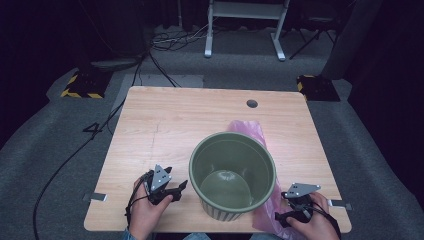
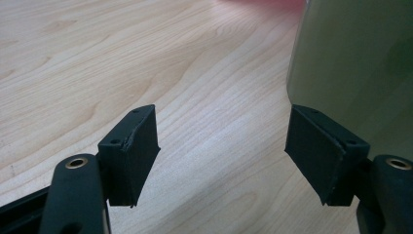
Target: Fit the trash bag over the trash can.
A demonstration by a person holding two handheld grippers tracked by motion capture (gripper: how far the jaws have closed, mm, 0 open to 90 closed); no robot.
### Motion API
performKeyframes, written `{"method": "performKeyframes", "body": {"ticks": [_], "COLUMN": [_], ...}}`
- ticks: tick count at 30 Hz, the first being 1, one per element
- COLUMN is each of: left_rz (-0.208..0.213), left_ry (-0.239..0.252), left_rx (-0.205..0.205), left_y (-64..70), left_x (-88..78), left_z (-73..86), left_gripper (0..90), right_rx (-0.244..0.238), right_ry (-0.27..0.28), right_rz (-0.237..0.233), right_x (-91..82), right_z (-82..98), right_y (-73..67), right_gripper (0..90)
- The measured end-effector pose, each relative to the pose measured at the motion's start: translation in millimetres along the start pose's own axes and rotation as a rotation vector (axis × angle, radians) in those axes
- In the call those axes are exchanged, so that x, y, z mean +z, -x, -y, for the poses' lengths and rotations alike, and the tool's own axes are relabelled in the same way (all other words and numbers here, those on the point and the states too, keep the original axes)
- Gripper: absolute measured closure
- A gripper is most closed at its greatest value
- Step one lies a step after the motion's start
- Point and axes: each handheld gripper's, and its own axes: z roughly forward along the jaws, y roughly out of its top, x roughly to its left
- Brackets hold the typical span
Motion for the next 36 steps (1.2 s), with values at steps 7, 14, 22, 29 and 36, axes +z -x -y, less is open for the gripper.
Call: {"method": "performKeyframes", "body": {"ticks": [7, 14, 22, 29, 36], "left_rz": [0.01, 0.011, 0.009, 0.004, 0.006], "left_ry": [-0.01, -0.008, -0.009, -0.002, -0.004], "left_rx": [0.008, 0.001, -0.007, -0.012, -0.021], "left_y": [1.1, 1.3, -1.1, -1.7, -2.3], "left_x": [3.5, 4.5, 4.4, 3.4, 4.1], "left_z": [0.0, 0.2, 1.9, 1.6, 2.6], "left_gripper": [27.8, 27.7, 27.8, 27.8, 27.8], "right_rx": [-0.029, -0.052, -0.011, 0.009, 0.016], "right_ry": [-0.006, 0.036, 0.121, 0.228, 0.318], "right_rz": [0.037, -0.008, -0.036, 0.003, 0.044], "right_x": [6.9, 4.0, -3.2, -32.1, -59.6], "right_z": [-3.8, -7.3, -4.4, -8.8, -14.2], "right_y": [-4.1, 0.7, 12.2, 21.9, 30.6], "right_gripper": [20.5, 74.7, 88.5, 88.6, 88.6]}}
